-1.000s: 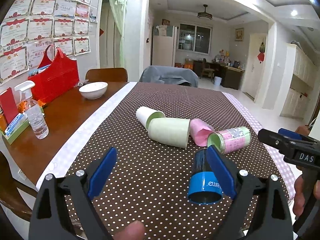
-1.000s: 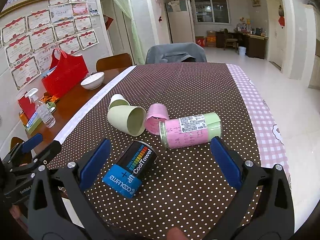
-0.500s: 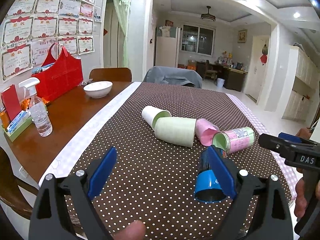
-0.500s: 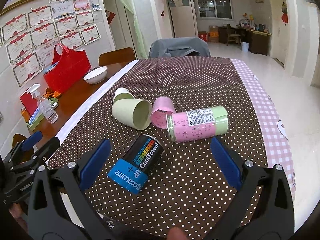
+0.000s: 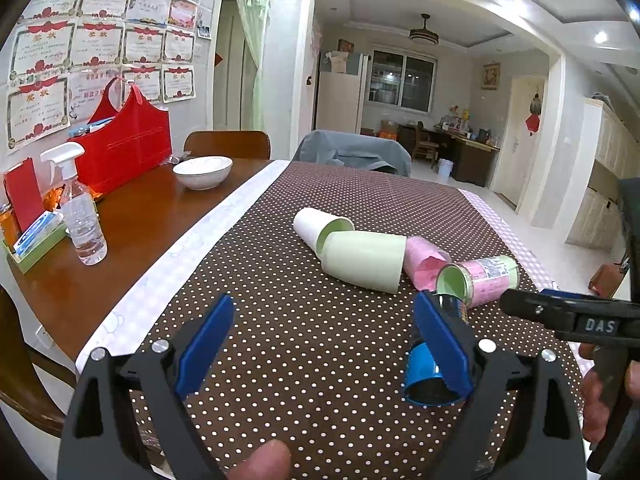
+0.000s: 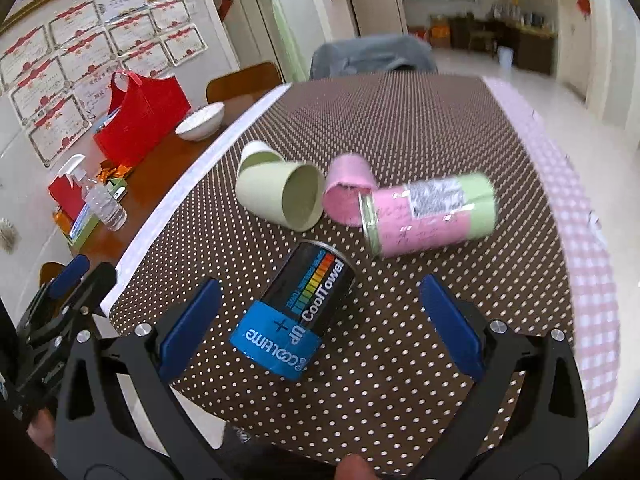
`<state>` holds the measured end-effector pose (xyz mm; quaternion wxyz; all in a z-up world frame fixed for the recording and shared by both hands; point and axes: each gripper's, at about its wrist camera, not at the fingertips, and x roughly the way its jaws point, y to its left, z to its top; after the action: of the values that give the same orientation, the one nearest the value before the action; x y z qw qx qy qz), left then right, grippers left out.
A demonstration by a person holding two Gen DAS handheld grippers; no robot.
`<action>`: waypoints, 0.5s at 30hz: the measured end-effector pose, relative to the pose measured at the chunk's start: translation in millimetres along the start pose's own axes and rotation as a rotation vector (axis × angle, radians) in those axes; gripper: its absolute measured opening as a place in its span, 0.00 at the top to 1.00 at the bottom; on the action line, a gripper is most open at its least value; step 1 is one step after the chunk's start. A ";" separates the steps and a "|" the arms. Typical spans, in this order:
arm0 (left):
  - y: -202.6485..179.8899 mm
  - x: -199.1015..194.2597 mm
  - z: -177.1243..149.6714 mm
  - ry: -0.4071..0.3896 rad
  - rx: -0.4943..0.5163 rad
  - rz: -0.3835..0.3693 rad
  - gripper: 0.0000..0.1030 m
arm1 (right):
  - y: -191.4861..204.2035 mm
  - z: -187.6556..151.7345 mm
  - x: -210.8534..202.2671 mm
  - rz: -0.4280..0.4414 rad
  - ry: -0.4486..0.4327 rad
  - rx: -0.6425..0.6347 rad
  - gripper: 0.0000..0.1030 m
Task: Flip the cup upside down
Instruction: 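Close the right gripper around the black-and-blue can's body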
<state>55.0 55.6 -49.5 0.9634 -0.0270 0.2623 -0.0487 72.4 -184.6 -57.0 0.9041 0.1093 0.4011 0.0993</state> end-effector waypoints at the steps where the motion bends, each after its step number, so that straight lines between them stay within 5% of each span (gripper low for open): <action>1: 1.4 0.9 -0.7 -0.001 0.000 0.005 0.13 | -1.1 0.1 3.8 0.003 0.014 0.009 0.06; 15: 19.0 16.6 -6.2 0.030 -0.035 0.012 0.13 | -11.8 12.3 67.2 0.140 0.243 0.228 0.06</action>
<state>67.5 72.5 -64.6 0.9591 -0.0417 0.2774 -0.0387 127.0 -179.3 -99.5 0.8216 0.2260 0.5074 0.1281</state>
